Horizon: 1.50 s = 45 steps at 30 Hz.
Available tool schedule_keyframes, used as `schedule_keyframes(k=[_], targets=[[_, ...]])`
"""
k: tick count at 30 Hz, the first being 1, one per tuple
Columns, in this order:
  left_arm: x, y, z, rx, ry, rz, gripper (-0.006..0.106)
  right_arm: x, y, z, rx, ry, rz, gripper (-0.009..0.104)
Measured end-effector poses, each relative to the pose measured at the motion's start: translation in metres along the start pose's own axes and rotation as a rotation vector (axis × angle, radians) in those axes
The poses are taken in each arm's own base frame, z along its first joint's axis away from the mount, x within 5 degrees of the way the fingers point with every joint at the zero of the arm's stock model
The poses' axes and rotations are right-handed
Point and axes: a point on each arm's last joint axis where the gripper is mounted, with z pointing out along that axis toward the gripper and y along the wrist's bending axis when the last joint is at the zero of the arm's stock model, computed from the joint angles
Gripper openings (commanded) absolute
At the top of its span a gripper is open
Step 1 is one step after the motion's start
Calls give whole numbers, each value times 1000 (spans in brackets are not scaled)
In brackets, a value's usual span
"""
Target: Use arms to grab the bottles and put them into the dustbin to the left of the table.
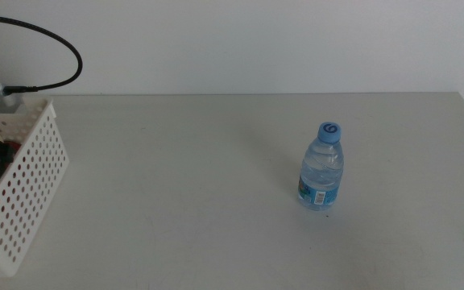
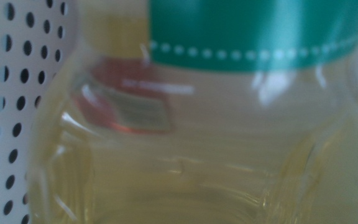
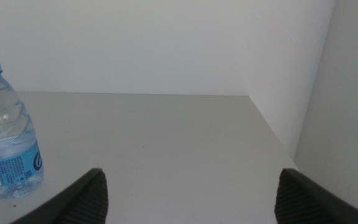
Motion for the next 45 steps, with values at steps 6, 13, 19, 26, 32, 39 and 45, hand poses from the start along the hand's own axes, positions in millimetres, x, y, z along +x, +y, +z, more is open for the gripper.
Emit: schedule_keyframes(k=[6,13,19,26,32,39,45], targets=[[-1,-1,2,12,-2,23,87,0,0,0,0,0,0,94],[-6,-1,-3,8,-47,21,94,0,0,0,0,0,0,94],[-6,-4,-27,28,-113,-8,94,0,0,0,0,0,0,94],[-1,-14,-89,59,-303,-28,94,0,0,0,0,0,0,94],[21,-57,-148,51,-531,173,94,0,0,0,0,0,0,94],[107,-81,-195,181,-691,228,94,0,0,0,0,0,0,94],[186,-78,-221,359,-808,337,94,0,0,0,0,0,0,94]])
